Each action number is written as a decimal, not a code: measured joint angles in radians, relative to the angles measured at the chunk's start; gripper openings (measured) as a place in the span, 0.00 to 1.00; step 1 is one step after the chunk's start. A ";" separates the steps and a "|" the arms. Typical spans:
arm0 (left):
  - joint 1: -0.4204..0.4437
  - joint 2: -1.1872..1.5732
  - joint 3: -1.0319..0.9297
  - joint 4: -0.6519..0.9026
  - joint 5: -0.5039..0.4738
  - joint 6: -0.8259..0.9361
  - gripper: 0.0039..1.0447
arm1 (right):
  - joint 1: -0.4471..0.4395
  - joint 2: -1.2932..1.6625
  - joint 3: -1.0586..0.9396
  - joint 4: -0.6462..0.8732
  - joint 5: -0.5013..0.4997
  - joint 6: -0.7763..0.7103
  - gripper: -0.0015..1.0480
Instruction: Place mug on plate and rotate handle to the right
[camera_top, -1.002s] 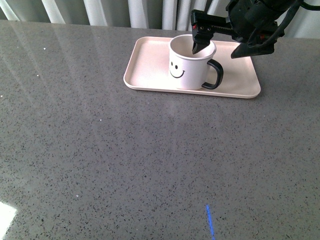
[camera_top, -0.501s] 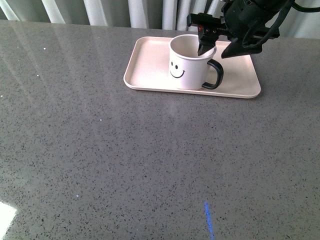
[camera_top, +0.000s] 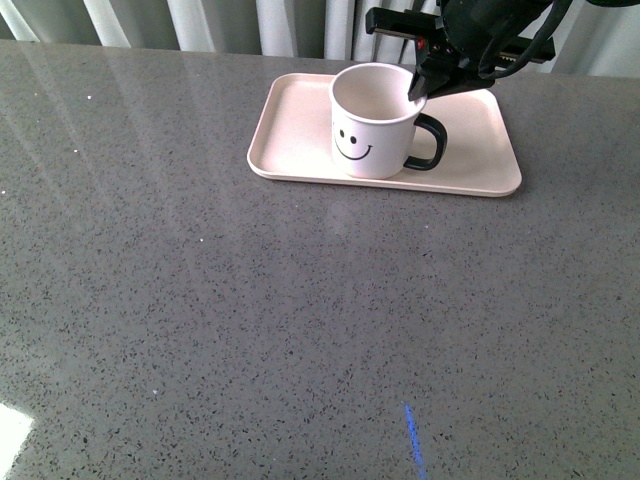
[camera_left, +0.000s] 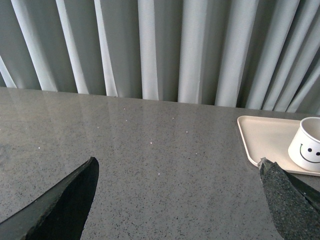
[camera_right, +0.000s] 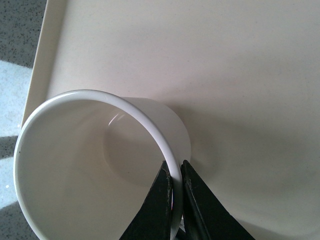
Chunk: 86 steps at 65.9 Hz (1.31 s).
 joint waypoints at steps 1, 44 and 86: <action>0.000 0.000 0.000 0.000 0.000 0.000 0.91 | -0.001 -0.001 0.002 -0.003 -0.003 -0.006 0.02; 0.000 0.000 0.000 0.000 0.000 0.000 0.91 | -0.117 0.129 0.323 -0.278 -0.223 -0.485 0.02; 0.000 0.000 0.000 0.000 0.000 0.000 0.91 | -0.117 0.203 0.443 -0.355 -0.256 -0.570 0.02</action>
